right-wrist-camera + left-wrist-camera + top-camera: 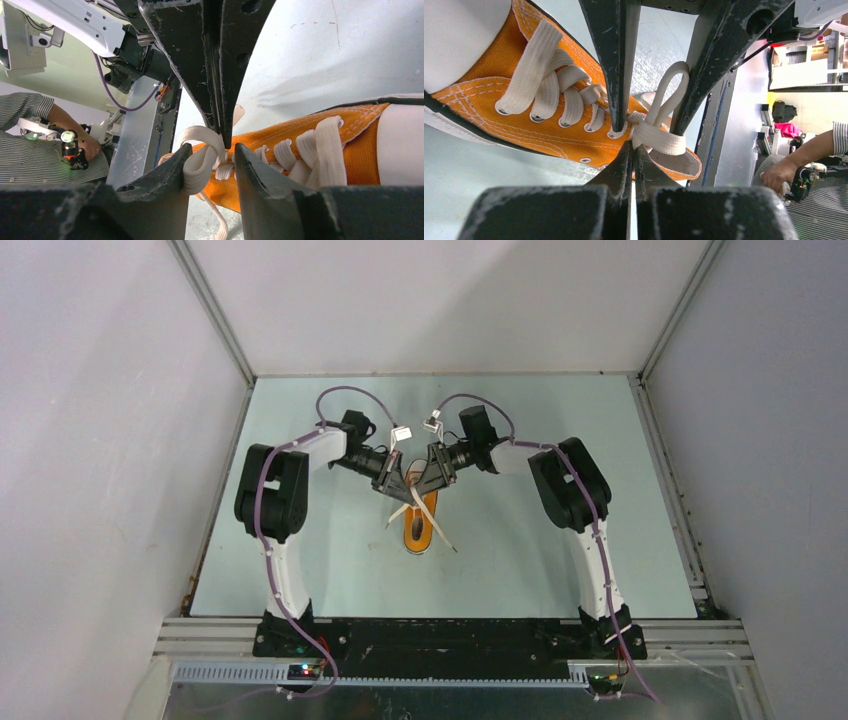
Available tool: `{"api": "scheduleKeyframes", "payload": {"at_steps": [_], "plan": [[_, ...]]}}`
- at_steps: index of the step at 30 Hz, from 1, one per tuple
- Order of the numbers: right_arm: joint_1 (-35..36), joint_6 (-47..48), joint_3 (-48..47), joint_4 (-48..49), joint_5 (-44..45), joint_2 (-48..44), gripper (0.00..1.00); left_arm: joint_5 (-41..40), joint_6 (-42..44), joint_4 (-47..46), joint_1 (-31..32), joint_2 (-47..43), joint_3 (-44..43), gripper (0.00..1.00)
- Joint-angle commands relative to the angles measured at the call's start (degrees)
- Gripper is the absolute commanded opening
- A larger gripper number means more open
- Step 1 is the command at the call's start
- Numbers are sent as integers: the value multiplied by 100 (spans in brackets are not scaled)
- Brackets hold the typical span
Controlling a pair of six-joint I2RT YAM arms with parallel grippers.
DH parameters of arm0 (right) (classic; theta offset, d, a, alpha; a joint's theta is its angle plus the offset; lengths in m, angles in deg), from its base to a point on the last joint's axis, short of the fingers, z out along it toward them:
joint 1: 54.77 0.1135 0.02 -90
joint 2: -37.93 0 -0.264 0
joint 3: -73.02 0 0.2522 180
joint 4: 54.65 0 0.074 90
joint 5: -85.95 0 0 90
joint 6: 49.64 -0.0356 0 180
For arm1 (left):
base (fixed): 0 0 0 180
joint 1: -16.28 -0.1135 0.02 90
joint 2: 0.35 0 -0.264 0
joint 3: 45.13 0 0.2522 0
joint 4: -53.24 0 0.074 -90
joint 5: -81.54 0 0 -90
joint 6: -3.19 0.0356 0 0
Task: Tie the shoes
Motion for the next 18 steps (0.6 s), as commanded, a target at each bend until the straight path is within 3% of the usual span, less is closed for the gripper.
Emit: {"api": "scheduleKeyframes", "payload": {"at_steps": [1,5,12,18], "plan": [[-31,270,-91,-226,8,-331,39,96,-88,-175,-74,-324,-74,0],[-28,859,-234,-995,290,-358,35,206,-95,-163,-95,-365,-37,0],[64,786,-260,-934,373,-338,32,258,-133,-174,-98,-377,12,1],[72,736,-261,-926,546,-358,11,173,-62,-89,-101,-429,67,2]]}}
